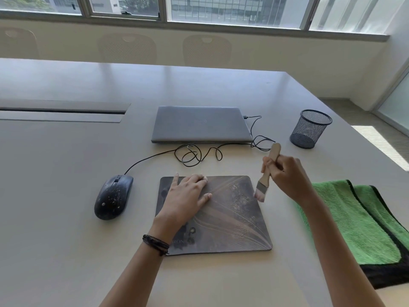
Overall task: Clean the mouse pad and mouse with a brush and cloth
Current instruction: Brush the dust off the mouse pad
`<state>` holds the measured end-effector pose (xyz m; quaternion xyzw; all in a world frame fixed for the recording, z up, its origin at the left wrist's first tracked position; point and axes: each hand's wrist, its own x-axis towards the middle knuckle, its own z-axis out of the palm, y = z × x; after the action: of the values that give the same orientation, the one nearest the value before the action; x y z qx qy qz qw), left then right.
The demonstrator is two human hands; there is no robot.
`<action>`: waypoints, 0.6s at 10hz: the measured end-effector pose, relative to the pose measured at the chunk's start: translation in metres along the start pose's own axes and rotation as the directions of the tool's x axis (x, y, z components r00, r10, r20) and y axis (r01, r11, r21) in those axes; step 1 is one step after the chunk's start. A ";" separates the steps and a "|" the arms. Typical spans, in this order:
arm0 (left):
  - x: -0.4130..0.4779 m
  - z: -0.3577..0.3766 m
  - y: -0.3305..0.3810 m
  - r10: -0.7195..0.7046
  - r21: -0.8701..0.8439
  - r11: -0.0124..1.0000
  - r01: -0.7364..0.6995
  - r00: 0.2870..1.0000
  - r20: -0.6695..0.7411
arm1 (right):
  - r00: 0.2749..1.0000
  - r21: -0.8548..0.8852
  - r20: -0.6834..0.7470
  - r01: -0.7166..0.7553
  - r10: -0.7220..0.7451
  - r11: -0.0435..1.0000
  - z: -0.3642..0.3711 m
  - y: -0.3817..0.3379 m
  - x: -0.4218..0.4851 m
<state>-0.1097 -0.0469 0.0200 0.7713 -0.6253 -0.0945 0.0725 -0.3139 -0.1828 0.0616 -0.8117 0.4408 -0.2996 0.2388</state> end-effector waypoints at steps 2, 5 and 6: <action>0.000 0.001 -0.001 0.001 0.004 1.000 -0.001 1.000 -0.001 | 0.998 0.015 0.001 0.057 -0.058 0.998 0.007 -0.003 0.000; 0.001 0.001 -0.001 0.029 -0.016 0.999 -0.030 0.999 -0.039 | 1.000 -0.001 -0.005 -0.005 0.005 1.000 0.001 -0.001 -0.001; 0.001 0.001 0.001 0.033 -0.015 0.999 -0.034 0.997 -0.065 | 0.999 0.012 0.001 0.033 -0.033 0.999 0.004 -0.004 -0.002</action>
<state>-0.1107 -0.0476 0.0191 0.7628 -0.6346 -0.0732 0.1004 -0.3097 -0.1792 0.0605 -0.8176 0.4255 -0.3057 0.2388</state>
